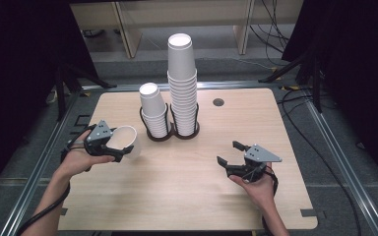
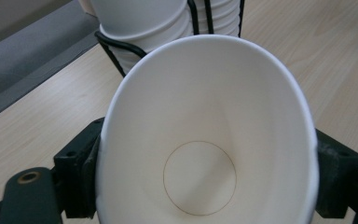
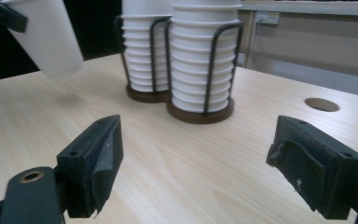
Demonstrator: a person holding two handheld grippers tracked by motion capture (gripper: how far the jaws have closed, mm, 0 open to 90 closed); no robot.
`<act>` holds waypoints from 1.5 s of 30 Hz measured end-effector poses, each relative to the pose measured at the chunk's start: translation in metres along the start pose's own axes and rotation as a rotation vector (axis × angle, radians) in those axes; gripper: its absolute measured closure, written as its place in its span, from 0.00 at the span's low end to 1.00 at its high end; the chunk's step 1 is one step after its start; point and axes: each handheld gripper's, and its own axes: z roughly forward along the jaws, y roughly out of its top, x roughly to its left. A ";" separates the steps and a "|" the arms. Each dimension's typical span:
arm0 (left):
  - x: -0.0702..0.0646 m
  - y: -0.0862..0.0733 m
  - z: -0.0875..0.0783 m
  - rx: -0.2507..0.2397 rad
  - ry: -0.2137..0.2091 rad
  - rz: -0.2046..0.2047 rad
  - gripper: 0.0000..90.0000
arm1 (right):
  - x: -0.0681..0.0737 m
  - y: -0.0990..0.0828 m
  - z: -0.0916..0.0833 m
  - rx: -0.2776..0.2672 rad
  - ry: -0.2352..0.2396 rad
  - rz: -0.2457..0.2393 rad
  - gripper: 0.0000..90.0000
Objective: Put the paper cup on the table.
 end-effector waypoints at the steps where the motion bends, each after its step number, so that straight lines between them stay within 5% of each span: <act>1: 0.000 -0.001 0.001 -0.005 0.024 -0.012 0.18 | -0.002 0.000 -0.001 -0.003 -0.006 -0.017 0.19; 3: 0.005 -0.002 -0.001 0.012 0.040 -0.012 0.18 | -0.002 0.000 -0.002 -0.010 -0.025 0.017 0.19; 4: 0.005 -0.002 -0.001 0.019 0.051 -0.015 0.18 | -0.006 0.000 -0.004 -0.008 -0.035 -0.013 0.19; 9: 0.012 -0.005 0.001 0.016 0.101 -0.069 0.18 | -0.008 0.000 -0.004 -0.036 -0.042 0.009 0.19; 11: 0.017 -0.006 0.001 0.039 0.112 -0.050 0.18 | -0.008 0.001 -0.005 -0.030 -0.058 -0.011 0.19; 19: 0.028 -0.009 0.005 0.068 0.176 -0.081 0.18 | -0.004 0.001 -0.007 -0.015 -0.068 -0.004 0.20; 20: 0.029 -0.010 0.006 0.064 0.187 -0.107 0.18 | -0.005 0.001 -0.006 -0.021 -0.068 -0.030 0.20; 24: 0.037 -0.012 0.010 0.085 0.222 -0.149 0.18 | -0.004 0.000 -0.006 -0.005 -0.071 0.018 0.20; 25: 0.039 -0.011 0.009 0.118 0.233 -0.146 0.18 | -0.006 0.000 -0.005 -0.019 -0.083 -0.012 0.20; 31: 0.047 -0.010 0.019 0.127 0.281 -0.204 0.18 | -0.006 -0.003 -0.006 -0.002 -0.081 0.011 0.21; 45: 0.064 -0.013 0.039 0.149 0.332 -0.267 0.17 | -0.007 -0.004 -0.007 -0.021 -0.082 0.035 0.20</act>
